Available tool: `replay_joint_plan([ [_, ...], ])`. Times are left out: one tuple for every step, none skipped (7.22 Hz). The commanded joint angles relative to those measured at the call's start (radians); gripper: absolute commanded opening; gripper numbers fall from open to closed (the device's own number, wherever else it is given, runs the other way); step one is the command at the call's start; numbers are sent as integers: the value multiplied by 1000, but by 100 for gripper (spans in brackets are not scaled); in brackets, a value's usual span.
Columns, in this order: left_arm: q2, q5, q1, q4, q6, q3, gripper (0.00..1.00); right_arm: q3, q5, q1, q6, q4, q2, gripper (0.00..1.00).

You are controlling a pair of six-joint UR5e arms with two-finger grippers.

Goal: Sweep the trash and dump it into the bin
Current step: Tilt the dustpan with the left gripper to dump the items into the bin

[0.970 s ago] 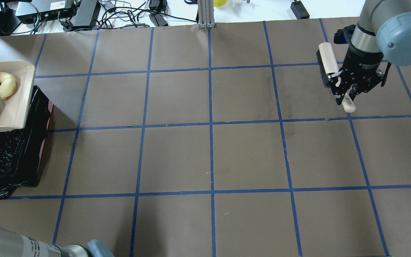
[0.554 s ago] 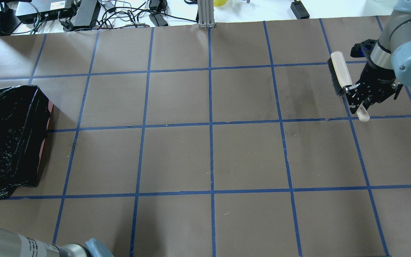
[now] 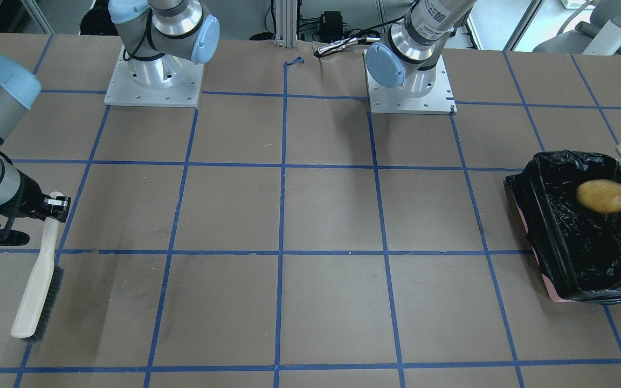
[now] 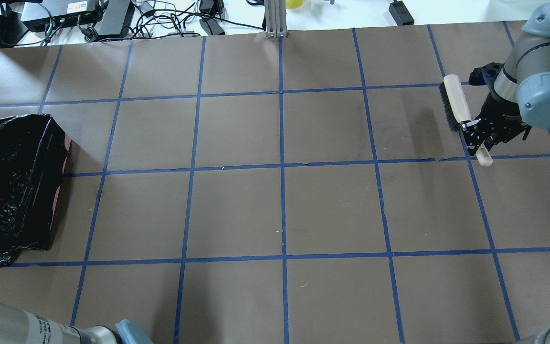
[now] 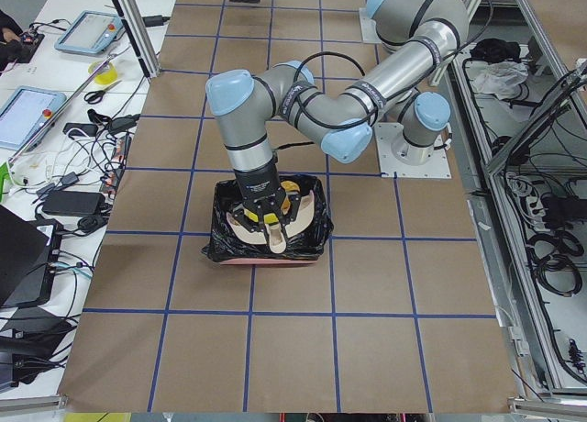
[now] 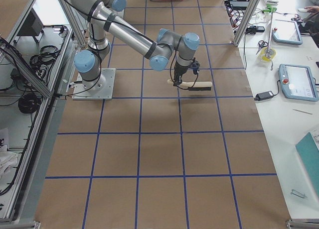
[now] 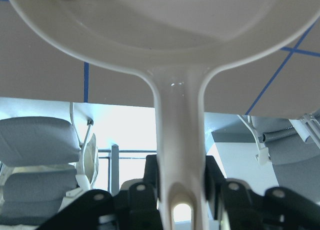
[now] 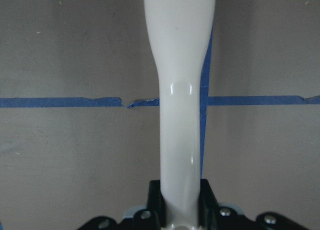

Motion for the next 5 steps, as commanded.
replay_joint_plan([
  [4,92,-35,129,49,-45,0,-3,2,-7,1,-2,35,0],
  [10,124,-52,146,71,-45,0,-3,2,-7,-2,-2,36,0],
  [16,141,-83,146,74,-39,0,-2,0,-7,-4,-16,42,0],
  [16,142,-100,146,79,-39,0,-3,-1,-7,-10,-23,50,0],
  [16,131,-104,154,106,-34,0,-3,-1,-7,-25,-28,50,0],
])
